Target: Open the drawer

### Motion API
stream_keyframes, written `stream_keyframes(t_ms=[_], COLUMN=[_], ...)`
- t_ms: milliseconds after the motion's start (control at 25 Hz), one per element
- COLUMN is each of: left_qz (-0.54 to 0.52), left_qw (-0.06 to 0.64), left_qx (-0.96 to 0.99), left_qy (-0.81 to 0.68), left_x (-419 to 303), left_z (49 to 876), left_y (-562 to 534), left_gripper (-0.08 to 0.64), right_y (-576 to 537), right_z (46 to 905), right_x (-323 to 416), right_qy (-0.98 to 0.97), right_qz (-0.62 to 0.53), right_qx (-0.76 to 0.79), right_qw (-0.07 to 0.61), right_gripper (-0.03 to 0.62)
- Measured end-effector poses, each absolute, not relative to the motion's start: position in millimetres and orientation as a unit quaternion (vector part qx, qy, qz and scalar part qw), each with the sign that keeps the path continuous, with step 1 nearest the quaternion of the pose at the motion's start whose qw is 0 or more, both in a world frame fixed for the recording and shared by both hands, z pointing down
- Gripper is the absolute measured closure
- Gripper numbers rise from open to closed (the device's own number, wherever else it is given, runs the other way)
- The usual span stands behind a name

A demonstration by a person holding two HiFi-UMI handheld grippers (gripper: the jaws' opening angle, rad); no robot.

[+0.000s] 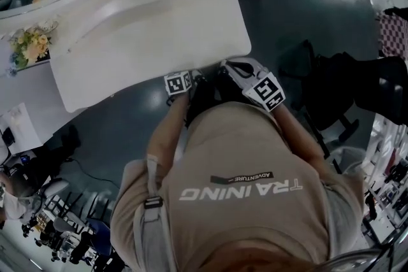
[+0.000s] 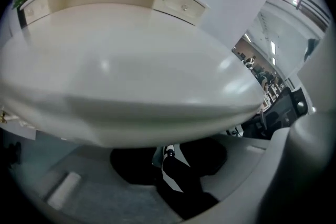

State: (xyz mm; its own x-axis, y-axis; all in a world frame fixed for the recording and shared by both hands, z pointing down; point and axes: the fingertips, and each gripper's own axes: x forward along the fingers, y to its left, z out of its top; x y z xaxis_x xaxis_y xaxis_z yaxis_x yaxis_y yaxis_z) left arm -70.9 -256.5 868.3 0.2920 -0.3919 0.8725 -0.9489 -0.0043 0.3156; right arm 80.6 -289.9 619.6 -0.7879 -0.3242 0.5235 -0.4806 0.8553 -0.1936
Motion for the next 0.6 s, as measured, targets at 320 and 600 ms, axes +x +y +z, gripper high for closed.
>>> stream_keyframes(t_ms=[320,600], left_qz=[0.292,0.304], left_qw=[0.482,0.491], left_qx=[0.645,0.645], left_qy=[-0.516,-0.500], left_x=[-67.6,-63.8], left_z=[871.6,869.4], left_y=[-256.1,-251.5], left_gripper=[0.416,0.422], right_y=[-287.8,-294.5], right_z=[620.5,615.2], right_x=[82.2,83.7], right_qy=[-0.930,-0.931], right_qz=[0.167,0.163], right_qx=[0.225,0.234], right_qw=[0.238,0.228], right_gripper=[0.589,0.589])
